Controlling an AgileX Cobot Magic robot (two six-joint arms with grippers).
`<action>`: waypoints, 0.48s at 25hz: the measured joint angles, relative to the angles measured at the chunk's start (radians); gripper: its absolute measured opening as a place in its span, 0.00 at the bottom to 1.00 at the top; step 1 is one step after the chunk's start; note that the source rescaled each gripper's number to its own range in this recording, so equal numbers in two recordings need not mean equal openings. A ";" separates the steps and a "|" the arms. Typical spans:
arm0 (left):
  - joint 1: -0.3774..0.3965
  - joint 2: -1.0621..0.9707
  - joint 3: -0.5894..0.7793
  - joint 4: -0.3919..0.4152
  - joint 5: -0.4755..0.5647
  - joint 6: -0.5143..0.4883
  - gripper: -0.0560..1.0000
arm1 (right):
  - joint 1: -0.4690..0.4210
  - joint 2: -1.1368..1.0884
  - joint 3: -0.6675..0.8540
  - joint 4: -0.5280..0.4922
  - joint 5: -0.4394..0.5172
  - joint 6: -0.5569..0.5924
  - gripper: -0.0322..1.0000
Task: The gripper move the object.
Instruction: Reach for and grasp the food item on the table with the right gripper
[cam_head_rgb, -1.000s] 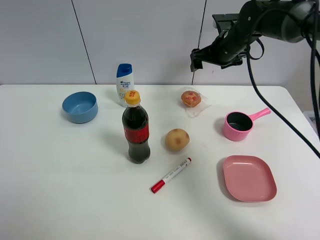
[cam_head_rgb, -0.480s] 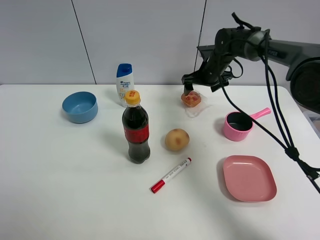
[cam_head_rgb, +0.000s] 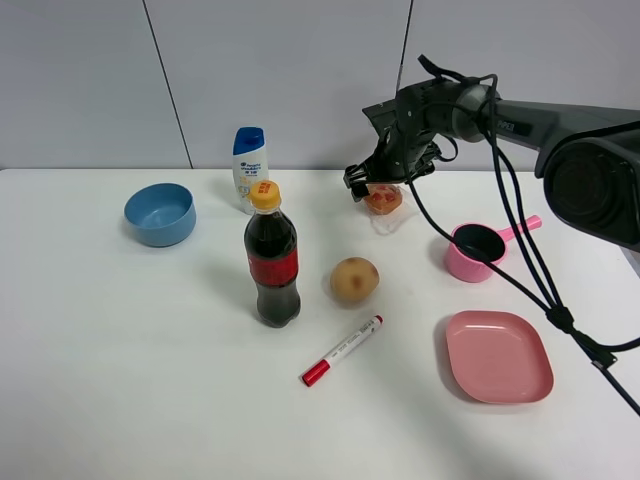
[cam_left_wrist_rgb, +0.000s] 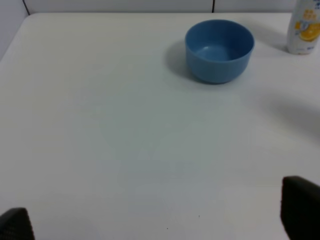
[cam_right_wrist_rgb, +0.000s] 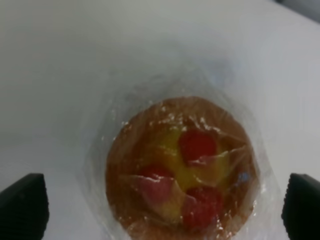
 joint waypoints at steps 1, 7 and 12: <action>0.000 0.000 0.000 0.000 0.000 0.000 1.00 | 0.000 0.001 0.000 -0.003 -0.005 0.001 0.95; 0.000 0.000 0.000 0.000 0.000 0.000 1.00 | 0.000 0.032 0.000 -0.011 -0.046 0.028 0.95; 0.000 0.000 0.000 0.000 0.000 0.000 1.00 | 0.000 0.071 0.000 -0.016 -0.057 0.036 0.95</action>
